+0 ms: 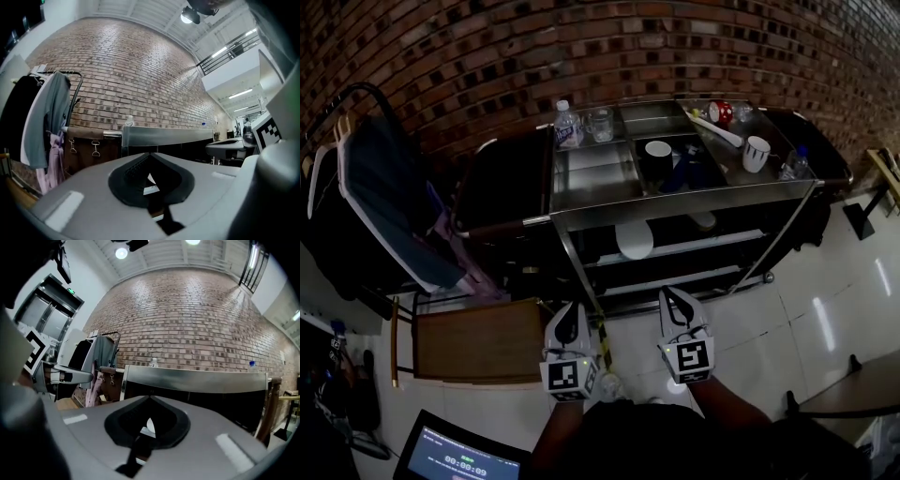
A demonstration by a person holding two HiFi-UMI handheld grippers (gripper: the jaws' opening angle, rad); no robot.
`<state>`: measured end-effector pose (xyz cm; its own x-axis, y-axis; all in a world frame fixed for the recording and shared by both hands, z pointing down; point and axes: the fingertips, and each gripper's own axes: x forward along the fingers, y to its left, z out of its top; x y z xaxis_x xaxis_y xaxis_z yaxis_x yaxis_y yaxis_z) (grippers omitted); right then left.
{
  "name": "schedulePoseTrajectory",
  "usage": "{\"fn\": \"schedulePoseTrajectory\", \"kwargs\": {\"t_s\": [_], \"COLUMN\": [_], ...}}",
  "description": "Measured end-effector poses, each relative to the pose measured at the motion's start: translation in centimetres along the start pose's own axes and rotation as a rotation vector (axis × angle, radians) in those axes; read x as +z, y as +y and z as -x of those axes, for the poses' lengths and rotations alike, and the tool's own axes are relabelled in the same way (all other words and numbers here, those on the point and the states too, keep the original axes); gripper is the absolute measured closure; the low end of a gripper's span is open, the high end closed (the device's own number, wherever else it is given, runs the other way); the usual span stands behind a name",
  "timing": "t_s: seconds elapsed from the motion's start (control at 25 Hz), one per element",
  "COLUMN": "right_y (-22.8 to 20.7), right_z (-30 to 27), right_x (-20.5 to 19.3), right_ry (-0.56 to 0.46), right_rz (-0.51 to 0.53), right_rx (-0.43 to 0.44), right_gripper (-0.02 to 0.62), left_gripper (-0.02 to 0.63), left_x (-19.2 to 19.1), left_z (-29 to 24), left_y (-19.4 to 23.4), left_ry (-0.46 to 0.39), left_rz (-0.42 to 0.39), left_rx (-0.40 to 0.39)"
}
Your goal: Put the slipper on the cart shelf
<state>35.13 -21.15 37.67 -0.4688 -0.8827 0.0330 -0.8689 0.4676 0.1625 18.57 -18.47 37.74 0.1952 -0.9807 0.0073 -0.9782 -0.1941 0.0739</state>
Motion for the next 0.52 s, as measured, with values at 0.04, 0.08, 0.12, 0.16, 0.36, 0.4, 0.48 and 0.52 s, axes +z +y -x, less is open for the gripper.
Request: {"fn": "schedulePoseTrajectory", "kwargs": {"t_s": [0.04,0.08,0.12,0.16,0.36,0.4,0.48,0.52], "right_y": [0.0,0.0,0.0,0.0,-0.1,-0.2,-0.3,-0.3], "right_z": [0.2,0.5,0.7,0.8,1.0,1.1,1.1,1.1], "right_x": [0.3,0.5,0.8,1.0,1.0,0.9,0.8,0.8], "right_ry": [-0.01,-0.02,-0.029,-0.036,-0.049,-0.047,-0.044,-0.044], "right_rz": [0.0,0.001,0.002,0.003,0.015,0.018,0.027,0.032], "right_rx": [0.001,0.0,-0.002,-0.004,-0.012,-0.012,-0.011,-0.01], "right_gripper": [0.594,0.594,0.594,0.594,0.594,0.594,0.594,0.594], "left_gripper": [0.592,0.592,0.592,0.592,0.592,0.592,0.592,0.592], "left_x": [0.3,0.7,1.1,1.3,0.7,0.8,0.8,0.7], "left_z": [0.1,0.3,0.3,0.3,0.3,0.3,0.2,0.1], "left_y": [-0.2,-0.5,-0.7,-0.8,-1.5,-1.8,-2.1,-2.1], "left_ry": [-0.003,-0.006,-0.009,-0.013,-0.011,-0.01,-0.008,-0.008], "left_rz": [-0.005,-0.015,-0.024,-0.03,-0.035,-0.036,-0.034,-0.032], "left_rx": [-0.002,-0.006,-0.01,-0.013,-0.026,-0.028,-0.03,-0.03]}}
